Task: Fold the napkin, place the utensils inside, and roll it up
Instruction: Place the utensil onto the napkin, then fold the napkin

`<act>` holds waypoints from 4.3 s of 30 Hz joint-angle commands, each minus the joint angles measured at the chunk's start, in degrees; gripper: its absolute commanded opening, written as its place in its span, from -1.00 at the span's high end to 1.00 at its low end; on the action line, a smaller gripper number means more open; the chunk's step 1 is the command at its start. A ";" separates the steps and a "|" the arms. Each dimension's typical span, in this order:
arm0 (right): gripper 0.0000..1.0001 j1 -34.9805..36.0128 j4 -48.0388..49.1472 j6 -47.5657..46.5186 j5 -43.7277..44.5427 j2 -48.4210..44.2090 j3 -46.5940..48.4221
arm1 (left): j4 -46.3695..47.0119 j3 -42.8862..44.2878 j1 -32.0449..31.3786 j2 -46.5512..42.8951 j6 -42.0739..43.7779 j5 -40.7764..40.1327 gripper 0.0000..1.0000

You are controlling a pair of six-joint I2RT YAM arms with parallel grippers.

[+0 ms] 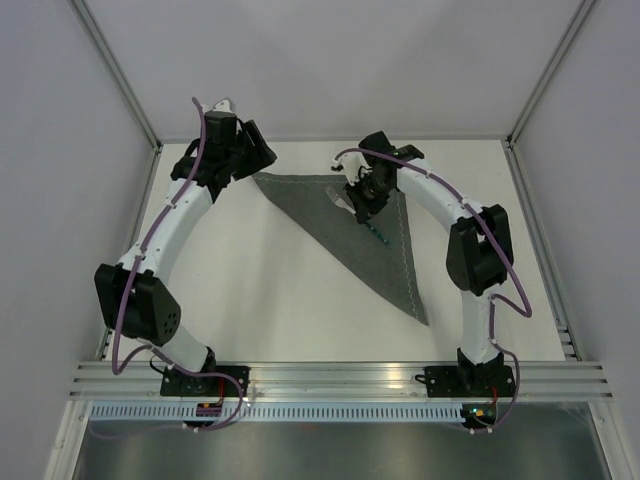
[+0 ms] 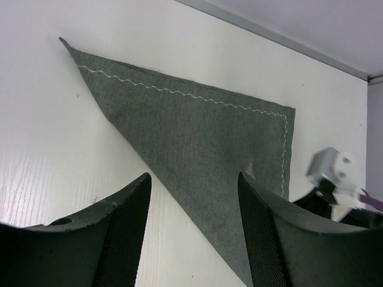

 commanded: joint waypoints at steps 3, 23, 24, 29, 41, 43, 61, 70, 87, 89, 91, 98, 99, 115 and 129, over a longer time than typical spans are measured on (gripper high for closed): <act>0.99 4.38 -3.00 8.75 -0.23 7.41 9.91 | 0.76 -3.75 0.35 -8.98 1.44 1.20 -0.32; 0.99 9.13 -1.86 15.88 1.00 20.16 20.99 | -0.91 -8.68 0.61 -15.67 3.20 1.02 -0.37; 0.99 9.22 -1.86 16.06 1.35 20.34 20.99 | -0.82 -8.77 0.70 -15.50 3.20 0.93 -0.37; 0.99 9.66 -1.59 15.62 2.49 21.65 20.64 | -0.82 -9.29 0.79 -15.49 3.28 0.93 -0.37; 0.99 10.10 -1.68 15.88 3.81 23.50 21.08 | -0.38 -9.91 0.96 -14.70 3.55 1.28 -0.38; 0.99 10.18 -1.68 15.88 3.99 23.50 21.08 | -0.12 -10.26 0.96 -14.70 3.55 1.37 -0.39; 0.57 10.62 -1.24 16.94 4.60 22.10 19.94 | 0.58 -10.61 0.97 -14.00 4.34 2.25 -0.52; 0.01 10.62 -0.72 16.59 3.46 17.71 18.53 | 1.11 -10.17 0.97 -14.53 5.30 3.21 -0.60; -0.15 -16.70 8.59 18.17 -9.55 -13.75 -0.26 | 27.28 -30.37 -26.52 -18.49 21.71 -10.13 -0.61; -0.15 -19.33 9.65 17.64 -9.55 -17.36 -4.57 | 34.21 -34.49 -34.17 -16.82 27.07 -14.27 -0.61; -0.15 -20.83 10.53 17.20 -9.72 -19.99 -8.43 | 39.23 -37.32 -41.44 -15.15 30.51 -16.46 -0.62; -0.15 -24.27 14.92 17.99 -9.81 -23.26 -14.87 | 55.77 -42.60 -55.89 -3.82 42.29 -20.25 -0.68; -0.15 -24.27 15.02 17.90 -9.73 -23.17 -15.04 | 58.39 -42.60 -57.12 -1.19 43.70 -20.43 -0.68; -0.15 -26.91 17.48 17.11 -9.11 -24.22 -18.73 | 77.74 -39.26 -69.79 20.53 64.10 -24.57 -0.68; -0.12 -26.82 18.00 17.11 -9.28 -24.31 -19.35 | 78.28 -32.24 -70.14 30.47 67.88 -20.16 -0.49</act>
